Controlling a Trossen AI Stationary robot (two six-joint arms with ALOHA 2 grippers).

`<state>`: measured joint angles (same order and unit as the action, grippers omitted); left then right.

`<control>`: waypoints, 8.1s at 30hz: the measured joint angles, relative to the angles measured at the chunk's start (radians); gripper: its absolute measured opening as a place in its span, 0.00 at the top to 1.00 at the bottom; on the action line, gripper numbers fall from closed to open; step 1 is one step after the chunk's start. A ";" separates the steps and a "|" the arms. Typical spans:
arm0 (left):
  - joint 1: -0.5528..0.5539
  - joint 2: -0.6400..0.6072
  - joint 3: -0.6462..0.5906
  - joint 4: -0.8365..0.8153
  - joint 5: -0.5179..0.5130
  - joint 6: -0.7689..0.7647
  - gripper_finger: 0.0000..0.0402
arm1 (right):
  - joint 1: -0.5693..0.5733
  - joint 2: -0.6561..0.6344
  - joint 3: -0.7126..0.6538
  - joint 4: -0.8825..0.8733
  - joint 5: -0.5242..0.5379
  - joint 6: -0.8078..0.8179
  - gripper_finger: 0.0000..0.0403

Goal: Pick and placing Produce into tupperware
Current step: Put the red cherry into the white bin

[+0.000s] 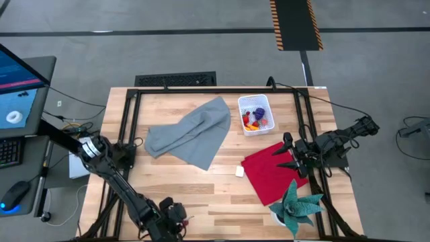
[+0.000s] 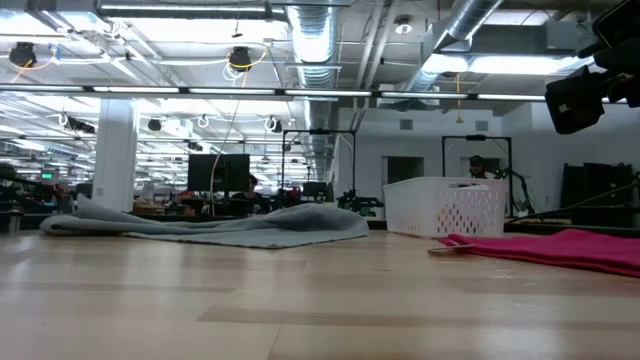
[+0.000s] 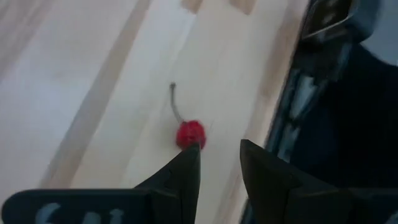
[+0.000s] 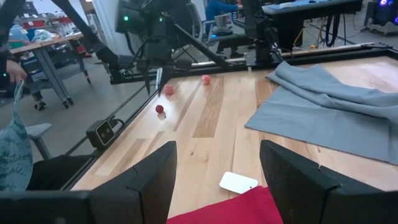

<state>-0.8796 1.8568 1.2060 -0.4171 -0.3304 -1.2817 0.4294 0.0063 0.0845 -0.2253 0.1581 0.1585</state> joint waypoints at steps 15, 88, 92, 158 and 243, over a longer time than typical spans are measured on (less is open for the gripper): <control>0.004 0.090 0.002 0.063 0.019 0.014 0.68 | 0.000 0.000 0.000 0.000 0.000 0.000 0.37; 0.264 0.122 0.087 -0.087 0.083 0.581 0.67 | 0.000 0.000 0.000 0.000 0.000 0.000 0.37; 0.265 0.124 0.102 -0.095 0.090 0.600 0.67 | 0.000 0.000 0.000 0.000 0.000 0.000 0.37; 0.157 -0.005 0.082 -0.439 0.067 1.258 0.61 | 0.000 0.000 0.000 0.000 0.000 0.000 0.37; 0.328 0.121 0.270 -0.485 -0.056 1.465 0.84 | 0.000 0.000 0.000 0.000 0.000 0.000 0.37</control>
<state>-0.5519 1.9774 1.4758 -0.9024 -0.3866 0.1838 0.4294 0.0063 0.0847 -0.2253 0.1580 0.1585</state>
